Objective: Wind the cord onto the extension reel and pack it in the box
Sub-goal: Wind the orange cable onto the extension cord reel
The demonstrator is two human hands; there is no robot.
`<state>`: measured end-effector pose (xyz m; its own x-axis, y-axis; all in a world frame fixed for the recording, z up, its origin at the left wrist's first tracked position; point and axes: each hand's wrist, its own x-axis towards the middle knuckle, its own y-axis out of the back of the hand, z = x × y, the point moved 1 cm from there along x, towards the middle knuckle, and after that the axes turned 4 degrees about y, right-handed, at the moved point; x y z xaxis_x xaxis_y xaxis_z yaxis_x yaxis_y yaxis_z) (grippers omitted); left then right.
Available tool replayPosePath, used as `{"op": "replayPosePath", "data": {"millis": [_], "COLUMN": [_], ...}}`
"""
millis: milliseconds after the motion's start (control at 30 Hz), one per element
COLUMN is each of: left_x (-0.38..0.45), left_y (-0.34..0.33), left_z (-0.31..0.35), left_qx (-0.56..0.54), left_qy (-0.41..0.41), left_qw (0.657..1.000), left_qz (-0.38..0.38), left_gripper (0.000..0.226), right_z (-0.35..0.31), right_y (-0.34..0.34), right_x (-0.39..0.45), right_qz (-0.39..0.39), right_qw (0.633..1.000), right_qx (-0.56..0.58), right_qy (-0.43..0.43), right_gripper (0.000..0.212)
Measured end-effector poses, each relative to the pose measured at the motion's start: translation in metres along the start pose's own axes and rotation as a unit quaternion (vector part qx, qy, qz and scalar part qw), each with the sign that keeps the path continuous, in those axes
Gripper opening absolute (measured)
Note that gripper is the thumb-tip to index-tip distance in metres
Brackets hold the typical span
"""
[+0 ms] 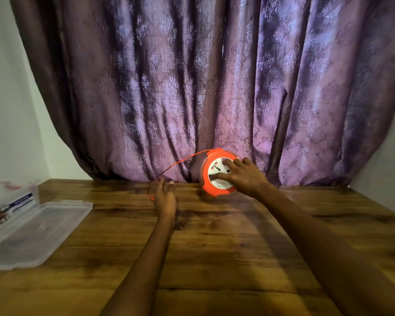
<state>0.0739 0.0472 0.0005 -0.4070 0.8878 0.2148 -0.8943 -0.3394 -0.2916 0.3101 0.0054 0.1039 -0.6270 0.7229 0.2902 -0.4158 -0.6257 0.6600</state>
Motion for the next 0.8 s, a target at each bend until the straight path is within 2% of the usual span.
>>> {"op": "replayPosePath", "data": {"millis": [100,167,233,333,500,700,800], "left_x": [-0.012,-0.018,-0.026,-0.028,-0.014,-0.017,-0.023], "left_y": [-0.012,-0.018,-0.021,-0.020,-0.009,-0.014,-0.020], "left_z": [-0.003,-0.005,-0.001,0.008,0.010,0.003,-0.003], "left_qx": [0.004,0.003,0.002,0.001,0.000,-0.038,-0.052], "left_qy": [0.031,0.030,0.020,-0.010,-0.026,-0.006,0.003], "left_qw": [0.996,0.989,0.984,0.984,0.981,0.978,0.978], "left_qz": [-0.082,-0.144,-0.175,-0.176,-0.191,-0.205,-0.201], "left_gripper": [0.036,0.042,0.038,0.025,0.041,0.027,0.029], "right_z": [-0.005,-0.011,-0.019,-0.030,-0.042,-0.049,-0.047], "right_y": [0.002,0.004,0.006,0.009,0.012,0.003,-0.009], "right_x": [0.001,0.004,0.006,0.008,0.011,0.010,0.008], "right_qz": [0.004,0.011,0.024,0.040,0.058,0.101,0.119], "right_qw": [1.000,1.000,0.999,0.996,0.989,0.986,0.988], "right_qx": [0.008,0.012,0.010,-0.007,-0.037,-0.053,-0.037], "right_qy": [-0.010,0.003,0.027,0.076,0.134,0.120,0.095], "right_gripper": [0.047,0.048,0.047,0.050,0.049,0.047,0.047]}}
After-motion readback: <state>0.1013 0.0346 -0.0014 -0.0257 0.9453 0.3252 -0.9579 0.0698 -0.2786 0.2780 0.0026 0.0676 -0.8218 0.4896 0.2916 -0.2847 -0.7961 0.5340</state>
